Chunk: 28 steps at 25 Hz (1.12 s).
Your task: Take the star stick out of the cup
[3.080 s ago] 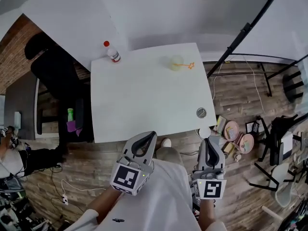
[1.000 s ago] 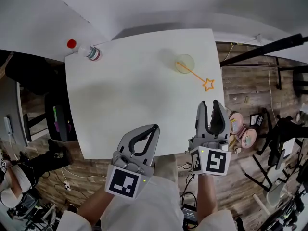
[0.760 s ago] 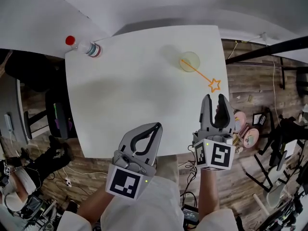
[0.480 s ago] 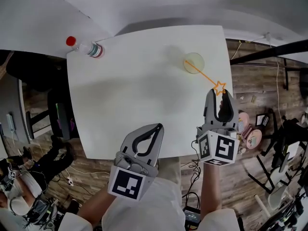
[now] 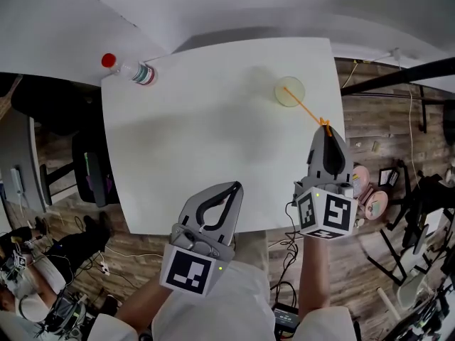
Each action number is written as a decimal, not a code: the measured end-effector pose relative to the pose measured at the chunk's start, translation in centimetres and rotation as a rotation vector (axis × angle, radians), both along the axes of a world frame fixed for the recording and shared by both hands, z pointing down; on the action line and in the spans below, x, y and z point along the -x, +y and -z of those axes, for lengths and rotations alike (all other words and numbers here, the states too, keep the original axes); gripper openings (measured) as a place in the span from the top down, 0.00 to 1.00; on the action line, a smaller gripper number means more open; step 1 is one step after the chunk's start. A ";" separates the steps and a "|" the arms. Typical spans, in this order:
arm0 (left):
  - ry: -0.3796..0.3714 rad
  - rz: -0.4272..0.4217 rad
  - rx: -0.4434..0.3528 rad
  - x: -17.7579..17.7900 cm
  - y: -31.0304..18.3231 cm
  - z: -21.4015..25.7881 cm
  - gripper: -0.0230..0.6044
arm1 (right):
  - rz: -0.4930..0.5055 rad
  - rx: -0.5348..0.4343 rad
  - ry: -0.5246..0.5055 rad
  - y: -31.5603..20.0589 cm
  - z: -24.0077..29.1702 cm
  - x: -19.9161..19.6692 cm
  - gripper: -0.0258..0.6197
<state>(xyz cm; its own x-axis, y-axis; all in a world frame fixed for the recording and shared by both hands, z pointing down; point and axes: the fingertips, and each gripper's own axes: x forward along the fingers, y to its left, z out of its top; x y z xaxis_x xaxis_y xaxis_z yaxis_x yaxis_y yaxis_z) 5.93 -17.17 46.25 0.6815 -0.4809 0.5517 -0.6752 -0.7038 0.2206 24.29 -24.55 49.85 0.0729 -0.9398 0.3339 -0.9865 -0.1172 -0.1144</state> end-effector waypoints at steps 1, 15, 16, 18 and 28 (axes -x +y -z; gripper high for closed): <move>0.001 0.000 -0.001 0.1 0.1 0.1 0.97 | 0.006 -0.003 0.004 0.0 0.2 0.2 0.93; 0.024 -0.011 -0.034 0.5 1.3 2.3 0.97 | 0.039 -0.031 0.044 2.5 4.3 1.0 0.93; 0.026 -0.011 -0.035 0.6 1.4 2.5 0.97 | 0.042 -0.034 0.049 2.8 4.7 1.1 0.93; 0.030 -0.012 -0.042 0.8 1.6 3.0 0.97 | 0.046 -0.053 0.062 3.4 5.6 1.5 0.93; 0.059 -0.021 -0.076 1.8 3.5 5.6 0.97 | 0.059 -0.124 0.081 7.6 10.1 3.4 0.93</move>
